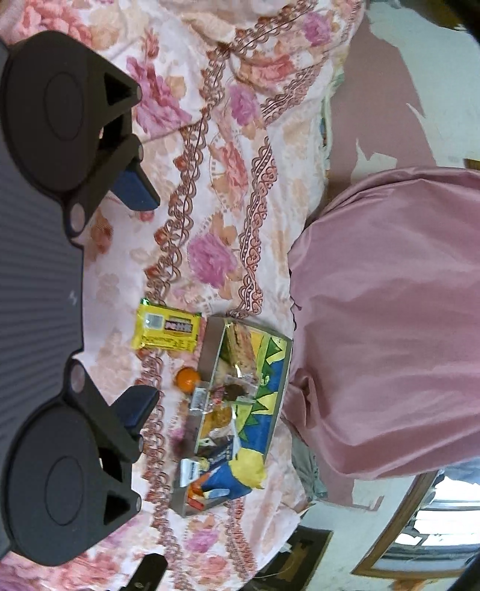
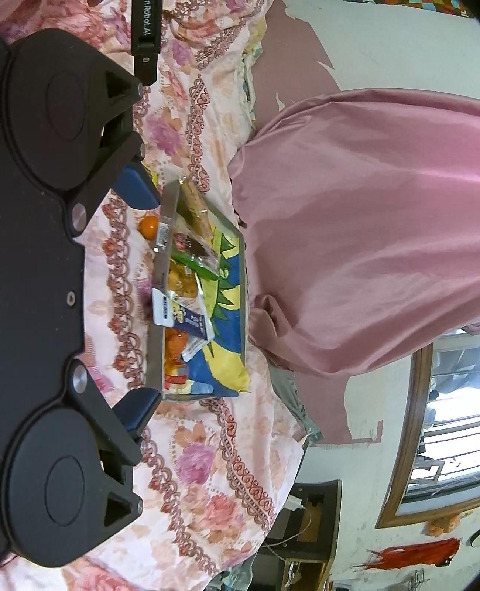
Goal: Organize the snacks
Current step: 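Pull both tools back from the tray toward the yellow bar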
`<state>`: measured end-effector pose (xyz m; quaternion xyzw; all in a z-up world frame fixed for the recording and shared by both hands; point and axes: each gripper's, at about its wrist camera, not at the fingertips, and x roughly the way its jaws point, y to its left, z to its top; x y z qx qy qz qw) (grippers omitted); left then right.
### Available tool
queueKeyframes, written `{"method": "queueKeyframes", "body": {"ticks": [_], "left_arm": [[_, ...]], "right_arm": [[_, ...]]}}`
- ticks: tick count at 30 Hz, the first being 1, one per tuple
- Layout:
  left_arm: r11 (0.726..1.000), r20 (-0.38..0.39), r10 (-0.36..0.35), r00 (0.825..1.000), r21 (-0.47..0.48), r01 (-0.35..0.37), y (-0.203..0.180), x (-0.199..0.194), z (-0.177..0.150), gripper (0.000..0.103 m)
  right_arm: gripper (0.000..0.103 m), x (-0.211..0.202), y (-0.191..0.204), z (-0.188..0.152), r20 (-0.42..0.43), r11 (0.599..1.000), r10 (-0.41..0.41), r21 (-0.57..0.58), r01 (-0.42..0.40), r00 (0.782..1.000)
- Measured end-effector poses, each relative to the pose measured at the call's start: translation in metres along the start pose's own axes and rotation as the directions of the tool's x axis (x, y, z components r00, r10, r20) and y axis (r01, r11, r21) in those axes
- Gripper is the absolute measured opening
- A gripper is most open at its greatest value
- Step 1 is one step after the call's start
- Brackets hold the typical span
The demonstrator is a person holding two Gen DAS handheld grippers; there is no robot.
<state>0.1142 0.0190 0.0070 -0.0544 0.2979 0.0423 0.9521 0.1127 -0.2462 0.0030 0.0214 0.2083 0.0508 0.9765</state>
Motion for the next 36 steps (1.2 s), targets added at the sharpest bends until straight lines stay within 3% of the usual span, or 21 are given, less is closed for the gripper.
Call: {"method": "queueKeyframes", "body": {"ticks": [7,19,28,36], "left_arm": [[0.995,0.006,0.027,1.0,0.091,-0.028,-0.008,-0.019,-0.024,0.102],[0.991,-0.039,0.039,0.998,0.132,-0.034,-0.015,-0.033,-0.04,0.102],[0.992,-0.091,0.049,0.995,0.123,-0.038,-0.013,-0.033,-0.044,0.102],[0.987,-0.091,0.054,0.994,0.153,-0.04,-0.018,-0.031,-0.044,0.102]], "right_arm": [[0.102,-0.022,0.004,-0.015,-0.028,1.0,-0.028,0.012,0.029,0.999],[0.102,-0.046,0.021,-0.032,-0.072,0.997,-0.071,-0.033,0.069,0.995],[0.102,-0.04,0.034,-0.034,-0.11,0.995,-0.073,-0.075,0.065,0.991],[0.102,-0.031,0.034,-0.037,-0.139,0.995,-0.081,-0.077,0.07,0.987]]}}
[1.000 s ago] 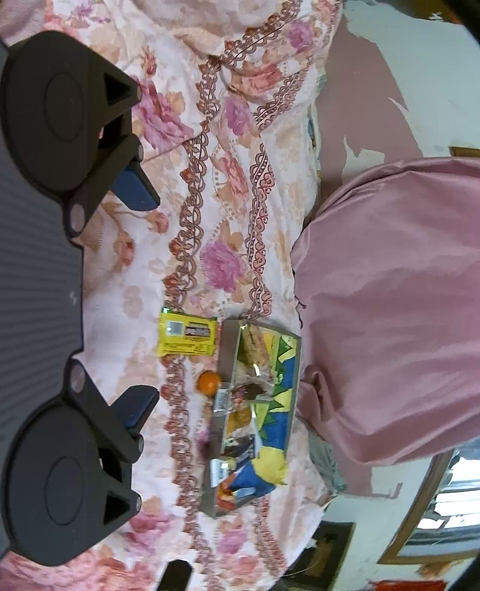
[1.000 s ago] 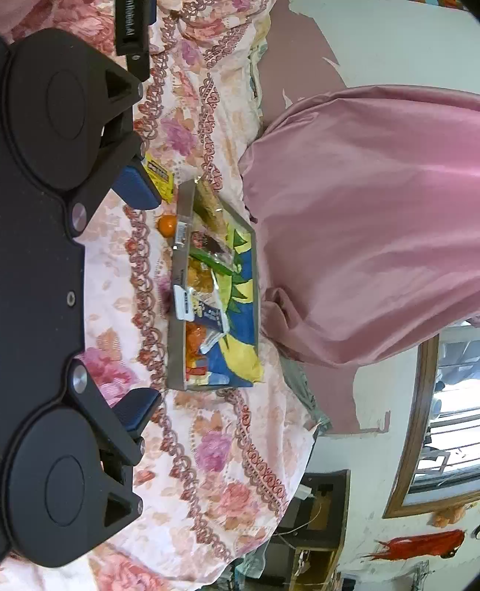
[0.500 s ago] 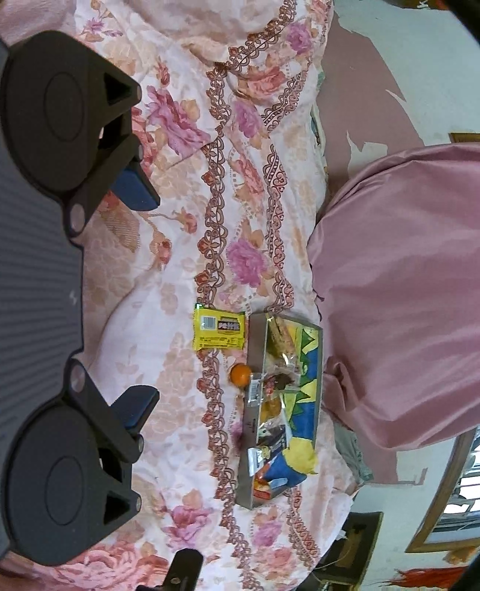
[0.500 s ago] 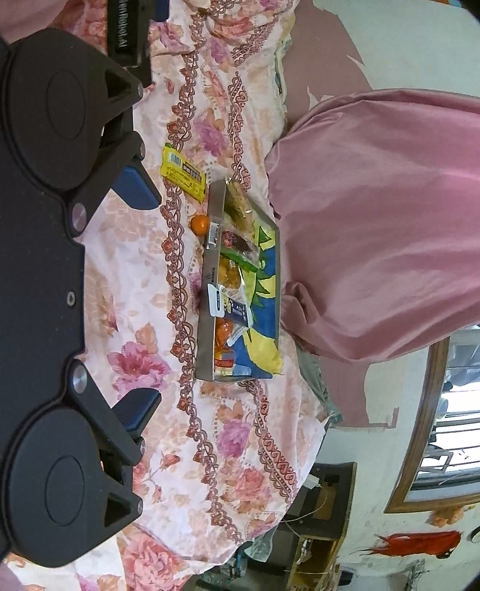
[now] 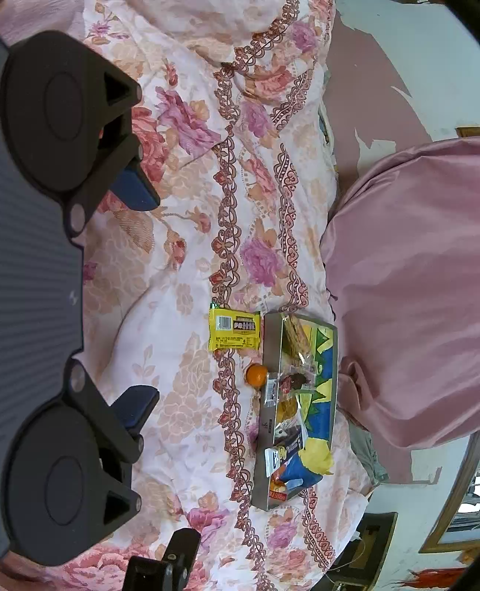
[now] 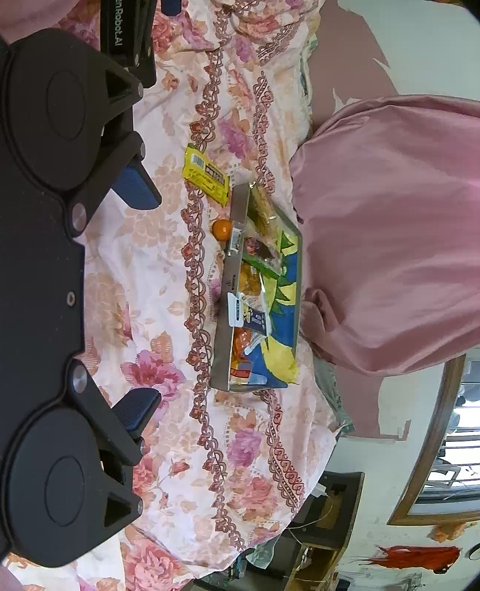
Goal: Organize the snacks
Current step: 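Pull both tools back from the tray toward the yellow bar, then move both tools down toward the yellow bar and small orange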
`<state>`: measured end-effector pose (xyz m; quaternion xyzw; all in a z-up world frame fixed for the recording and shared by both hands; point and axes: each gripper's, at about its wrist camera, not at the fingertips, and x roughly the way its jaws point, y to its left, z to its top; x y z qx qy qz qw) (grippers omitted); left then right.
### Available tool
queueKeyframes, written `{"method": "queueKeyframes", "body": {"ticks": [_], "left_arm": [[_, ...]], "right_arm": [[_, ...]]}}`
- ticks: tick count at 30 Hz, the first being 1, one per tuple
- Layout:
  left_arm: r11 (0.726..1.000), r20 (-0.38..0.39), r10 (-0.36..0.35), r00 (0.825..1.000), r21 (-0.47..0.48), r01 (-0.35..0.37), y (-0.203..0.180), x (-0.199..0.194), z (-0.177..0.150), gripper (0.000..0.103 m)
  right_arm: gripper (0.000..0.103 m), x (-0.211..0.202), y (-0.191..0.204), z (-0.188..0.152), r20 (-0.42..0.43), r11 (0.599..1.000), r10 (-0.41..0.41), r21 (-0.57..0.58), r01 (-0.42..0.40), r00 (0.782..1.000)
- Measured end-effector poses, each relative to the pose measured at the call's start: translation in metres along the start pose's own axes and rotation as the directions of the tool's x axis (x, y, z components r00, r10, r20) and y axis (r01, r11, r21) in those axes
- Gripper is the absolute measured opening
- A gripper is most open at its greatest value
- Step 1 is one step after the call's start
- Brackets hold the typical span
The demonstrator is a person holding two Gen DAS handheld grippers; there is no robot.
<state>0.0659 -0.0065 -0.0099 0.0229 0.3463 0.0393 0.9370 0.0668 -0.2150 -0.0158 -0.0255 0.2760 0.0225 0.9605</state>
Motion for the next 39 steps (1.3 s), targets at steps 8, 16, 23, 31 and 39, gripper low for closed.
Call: {"method": "queueKeyframes", "body": {"ticks": [8,16,23,31,39], "left_arm": [[0.999,-0.035,-0.017,0.999,-0.031,0.016,0.004,0.012,0.005,0.102],[0.993,-0.085,-0.024,0.996,-0.113,0.014,0.012,0.037,0.013,0.102],[0.99,-0.091,-0.021,0.996,-0.141,0.008,0.014,0.042,0.015,0.102],[0.99,-0.091,0.028,0.995,-0.132,-0.04,0.007,0.047,0.023,0.102],[0.98,-0.06,0.06,0.996,-0.184,-0.07,0.016,0.041,0.026,0.102]], "right_arm": [[0.102,0.009,0.0,0.0,-0.011,1.0,0.005,0.003,-0.005,1.0],[0.102,0.02,0.003,0.003,-0.019,1.0,0.014,-0.009,-0.014,1.0],[0.102,0.028,0.004,0.005,-0.027,1.0,0.025,0.006,-0.025,0.999],[0.102,0.031,0.007,0.01,-0.029,0.999,0.02,0.032,-0.019,0.999],[0.102,0.029,0.012,0.018,-0.015,1.0,0.003,0.028,-0.003,1.0]]}}
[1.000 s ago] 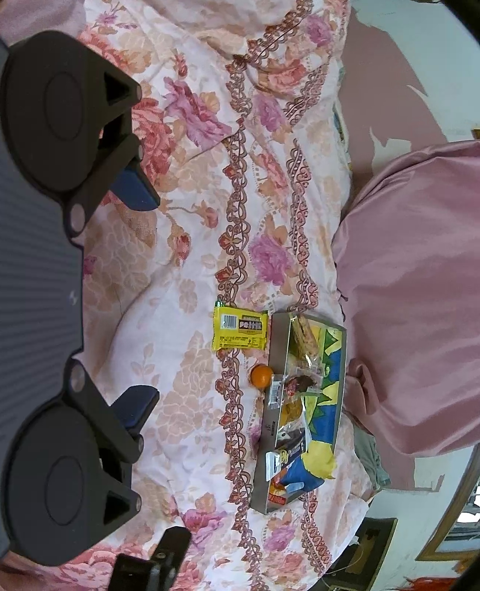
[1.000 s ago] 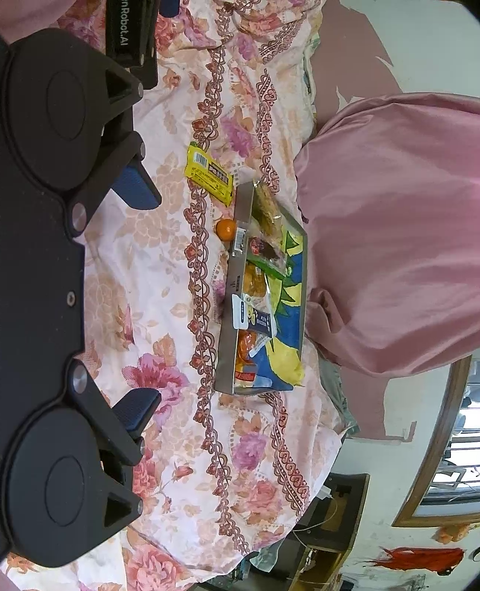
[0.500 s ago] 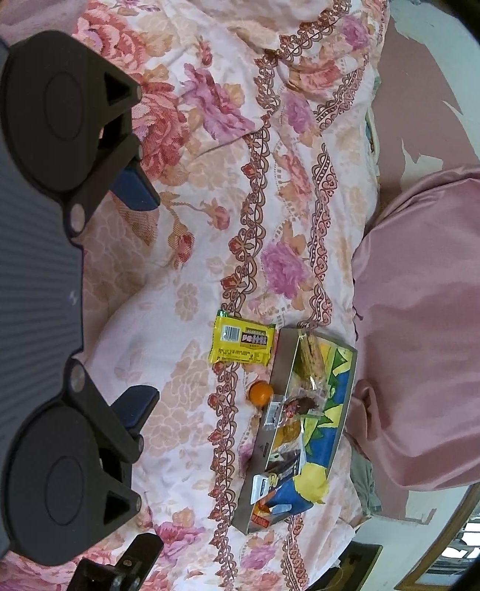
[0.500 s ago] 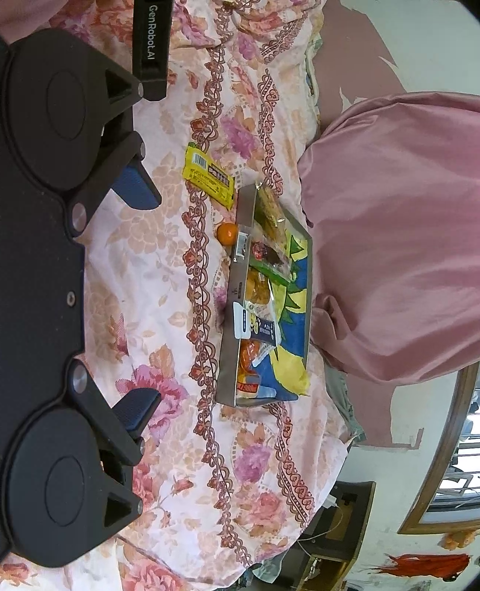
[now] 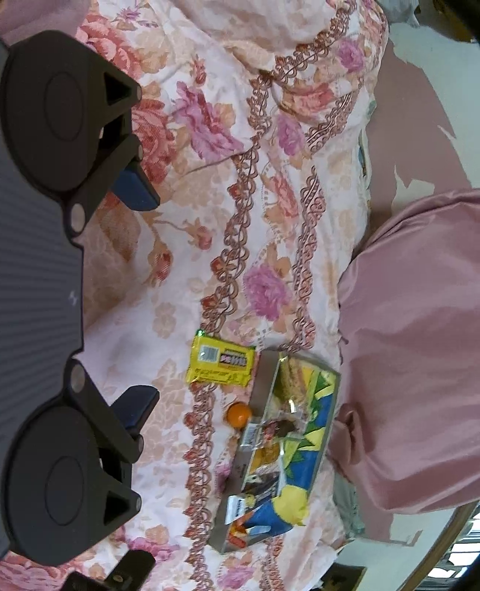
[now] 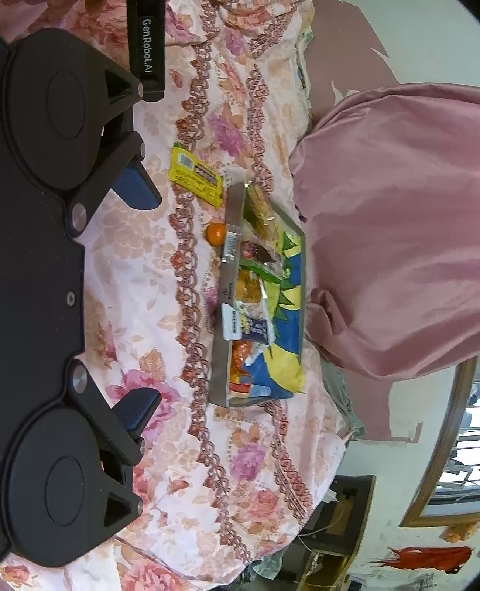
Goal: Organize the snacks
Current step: 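Move both tools down toward the yellow bar and small orange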
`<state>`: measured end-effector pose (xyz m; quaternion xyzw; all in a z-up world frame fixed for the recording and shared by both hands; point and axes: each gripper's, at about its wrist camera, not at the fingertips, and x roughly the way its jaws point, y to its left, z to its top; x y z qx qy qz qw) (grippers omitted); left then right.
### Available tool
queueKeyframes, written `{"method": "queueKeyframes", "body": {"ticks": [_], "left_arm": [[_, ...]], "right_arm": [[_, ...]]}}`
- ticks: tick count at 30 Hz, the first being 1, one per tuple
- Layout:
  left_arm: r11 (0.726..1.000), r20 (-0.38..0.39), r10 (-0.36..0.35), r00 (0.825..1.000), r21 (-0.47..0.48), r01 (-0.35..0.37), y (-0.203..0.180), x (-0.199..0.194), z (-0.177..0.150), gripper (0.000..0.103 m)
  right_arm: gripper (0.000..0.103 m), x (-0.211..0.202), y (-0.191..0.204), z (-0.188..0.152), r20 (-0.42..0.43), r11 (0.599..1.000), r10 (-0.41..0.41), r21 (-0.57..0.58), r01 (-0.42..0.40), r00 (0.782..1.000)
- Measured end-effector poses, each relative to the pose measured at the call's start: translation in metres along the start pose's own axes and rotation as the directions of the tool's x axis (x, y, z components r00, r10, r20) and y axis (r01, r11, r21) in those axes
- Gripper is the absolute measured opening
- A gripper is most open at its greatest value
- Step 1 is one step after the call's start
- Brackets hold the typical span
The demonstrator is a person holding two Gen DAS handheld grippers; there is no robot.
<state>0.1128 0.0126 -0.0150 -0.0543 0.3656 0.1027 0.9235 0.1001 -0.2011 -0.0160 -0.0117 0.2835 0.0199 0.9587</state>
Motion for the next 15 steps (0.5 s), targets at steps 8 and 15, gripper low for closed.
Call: {"method": "queueKeyframes", "body": {"ticks": [8,15], "left_arm": [[1.0,0.057,-0.021,0.998,0.004,0.021,0.003,-0.02,0.019,0.102],[0.999,0.099,-0.037,0.994,0.004,0.037,0.006,-0.019,0.048,0.102]], "right_arm": [[0.102,-0.024,0.008,0.037,0.049,1.0,0.015,-0.028,-0.013,0.999],[0.102,-0.027,0.015,0.077,0.068,0.994,0.062,-0.096,-0.055,0.996]]}}
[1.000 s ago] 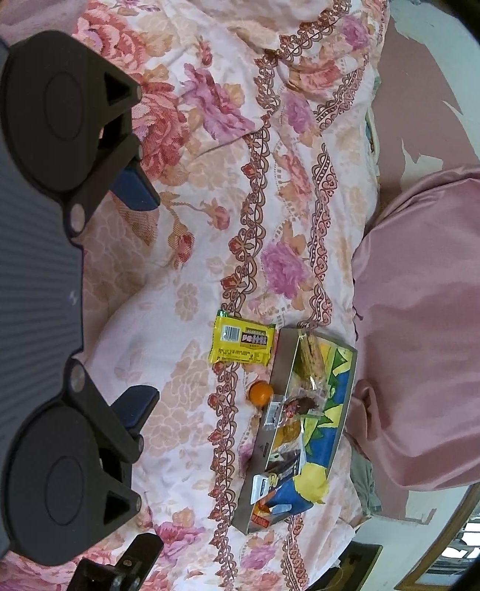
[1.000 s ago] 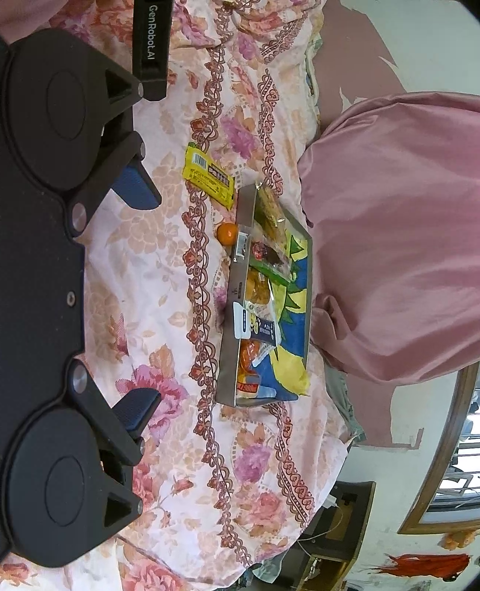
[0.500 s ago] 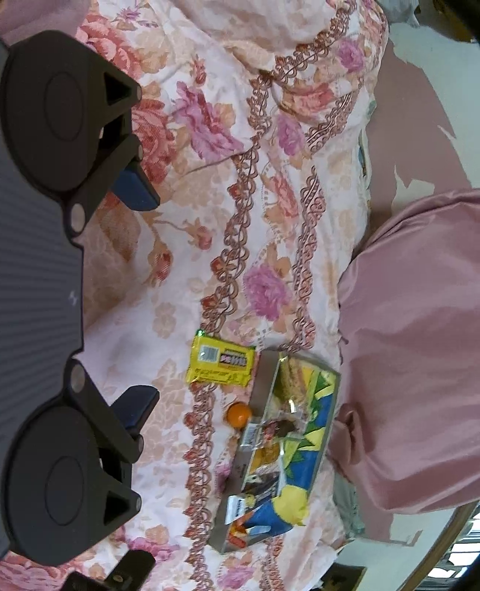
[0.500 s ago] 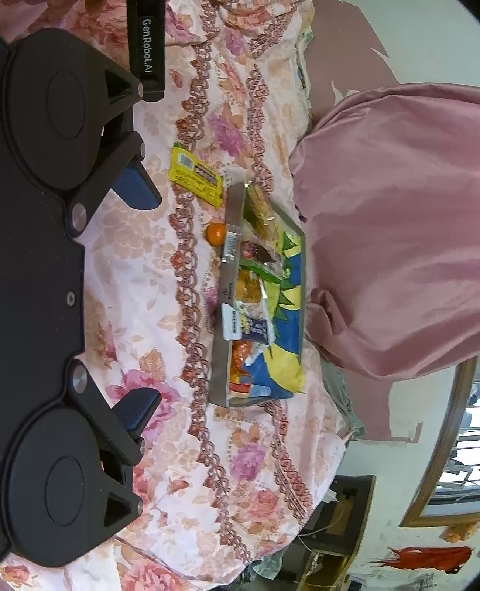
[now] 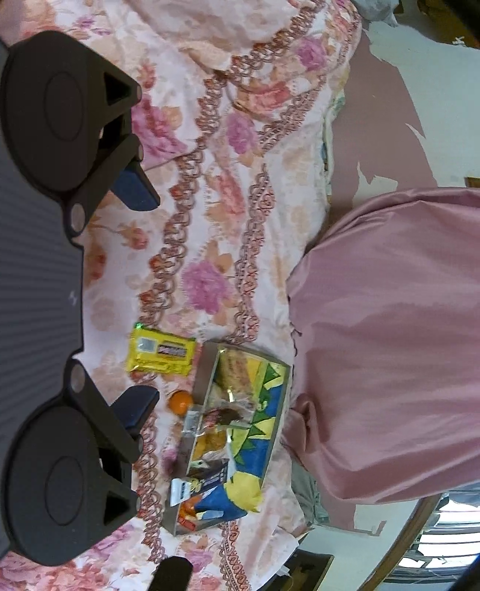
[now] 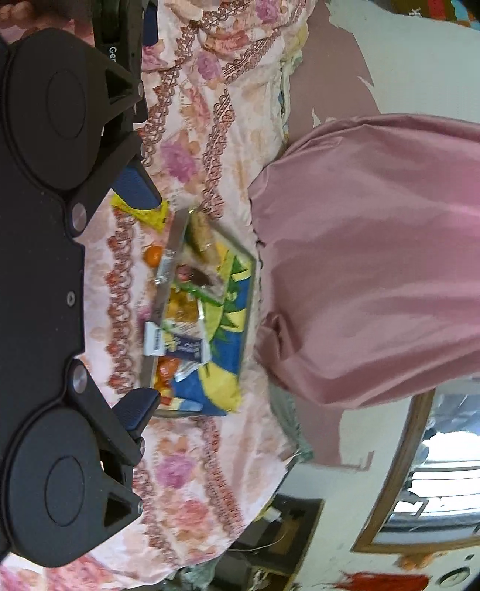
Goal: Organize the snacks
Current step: 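Move both tools down toward the yellow bar and small orange, then grasp the yellow bar with the left tool while the right tool grasps the small orange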
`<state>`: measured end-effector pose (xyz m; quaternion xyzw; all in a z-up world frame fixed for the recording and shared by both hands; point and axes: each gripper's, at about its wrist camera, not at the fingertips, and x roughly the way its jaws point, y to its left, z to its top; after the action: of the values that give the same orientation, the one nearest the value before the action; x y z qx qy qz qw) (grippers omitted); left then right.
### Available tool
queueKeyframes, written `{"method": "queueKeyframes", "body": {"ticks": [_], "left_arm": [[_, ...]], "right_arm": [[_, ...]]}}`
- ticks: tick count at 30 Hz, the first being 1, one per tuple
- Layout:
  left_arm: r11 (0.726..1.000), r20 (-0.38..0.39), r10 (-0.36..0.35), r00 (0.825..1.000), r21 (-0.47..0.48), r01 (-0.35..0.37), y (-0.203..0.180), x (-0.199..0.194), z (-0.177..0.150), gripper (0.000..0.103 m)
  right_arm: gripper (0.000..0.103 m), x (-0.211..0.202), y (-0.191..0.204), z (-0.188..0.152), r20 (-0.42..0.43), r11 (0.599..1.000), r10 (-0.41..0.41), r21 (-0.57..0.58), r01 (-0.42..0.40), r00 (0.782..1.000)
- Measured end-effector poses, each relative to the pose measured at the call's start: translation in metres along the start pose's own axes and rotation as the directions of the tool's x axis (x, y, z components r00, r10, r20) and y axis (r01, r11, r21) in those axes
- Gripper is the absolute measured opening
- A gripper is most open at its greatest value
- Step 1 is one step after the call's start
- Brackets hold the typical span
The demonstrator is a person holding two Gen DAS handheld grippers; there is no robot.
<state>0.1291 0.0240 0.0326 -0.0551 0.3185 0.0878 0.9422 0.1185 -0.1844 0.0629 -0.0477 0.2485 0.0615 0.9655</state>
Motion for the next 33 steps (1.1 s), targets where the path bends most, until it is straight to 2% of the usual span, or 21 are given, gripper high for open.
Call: {"method": "queueKeyframes", "body": {"ticks": [8,13,19,22,25,28,33], "left_arm": [[0.999,-0.063,-0.017,0.998,0.028,0.019,-0.006,0.049,0.033,0.102],[0.999,-0.075,0.004,0.997,0.054,0.0,-0.021,0.085,0.052,0.102],[0.996,-0.1,0.014,0.995,0.084,-0.005,-0.033,0.128,0.052,0.102],[0.994,-0.104,-0.021,0.994,0.107,0.032,-0.029,0.144,0.041,0.102],[0.988,-0.122,-0.046,0.991,0.138,0.062,-0.023,0.158,0.035,0.103],[0.987,-0.147,-0.077,0.986,0.129,0.096,-0.016,0.169,0.036,0.102],[0.981,-0.178,-0.145,0.973,0.101,0.164,-0.009,0.182,0.031,0.102]], "right_arm": [[0.102,0.045,-0.002,0.022,-0.006,0.999,0.033,-0.025,-0.033,0.999],[0.102,0.077,-0.004,0.032,-0.005,0.995,0.062,-0.076,-0.062,0.998],[0.102,0.122,-0.013,0.031,-0.006,0.995,0.096,-0.035,-0.096,0.995],[0.102,0.141,-0.018,0.02,-0.024,0.99,0.138,0.022,-0.137,0.99],[0.102,0.161,-0.018,0.005,-0.079,0.981,0.18,0.082,-0.173,0.981],[0.102,0.18,-0.01,-0.007,-0.143,0.978,0.206,0.067,-0.198,0.968],[0.102,0.202,-0.005,-0.018,-0.184,0.983,0.186,0.04,-0.181,0.965]]}}
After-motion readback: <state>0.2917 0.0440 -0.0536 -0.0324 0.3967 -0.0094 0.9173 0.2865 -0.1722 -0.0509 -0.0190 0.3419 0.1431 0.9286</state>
